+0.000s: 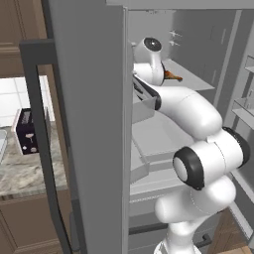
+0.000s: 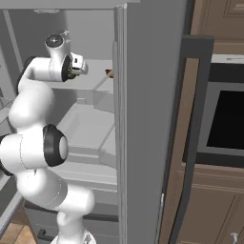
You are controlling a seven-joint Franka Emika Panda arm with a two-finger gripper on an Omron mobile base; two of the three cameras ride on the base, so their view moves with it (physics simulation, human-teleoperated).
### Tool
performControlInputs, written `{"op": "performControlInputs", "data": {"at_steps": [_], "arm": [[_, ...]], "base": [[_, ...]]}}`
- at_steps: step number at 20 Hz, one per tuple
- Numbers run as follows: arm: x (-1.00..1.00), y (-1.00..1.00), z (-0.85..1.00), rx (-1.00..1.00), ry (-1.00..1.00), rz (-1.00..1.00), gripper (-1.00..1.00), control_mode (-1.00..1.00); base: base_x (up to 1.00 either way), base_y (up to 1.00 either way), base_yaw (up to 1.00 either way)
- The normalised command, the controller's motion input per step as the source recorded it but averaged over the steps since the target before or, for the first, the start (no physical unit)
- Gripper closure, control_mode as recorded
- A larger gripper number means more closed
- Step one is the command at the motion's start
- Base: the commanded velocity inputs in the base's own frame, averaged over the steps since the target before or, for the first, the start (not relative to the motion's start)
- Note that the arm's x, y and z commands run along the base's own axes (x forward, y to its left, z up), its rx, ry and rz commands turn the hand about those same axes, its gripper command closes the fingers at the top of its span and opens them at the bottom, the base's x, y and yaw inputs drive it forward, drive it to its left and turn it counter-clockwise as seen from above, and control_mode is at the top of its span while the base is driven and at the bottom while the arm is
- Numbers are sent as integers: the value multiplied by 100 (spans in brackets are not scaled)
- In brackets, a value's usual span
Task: Place one lime and one chicken drumstick in each tupperware on the nearby counter, to pack two identical lunches.
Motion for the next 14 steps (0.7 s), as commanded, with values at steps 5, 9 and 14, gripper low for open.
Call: {"op": "performControlInputs", "data": {"at_steps": [5,9,14], "arm": [[-34,-6,-13,0,-3,0,100,-100],[-100,-69,-5,0,-16,-1,100,-100],[-100,-85,12,0,-11,0,100,-100]], "base": [[0,0,0],[0,0,0],[0,0,0]]}}
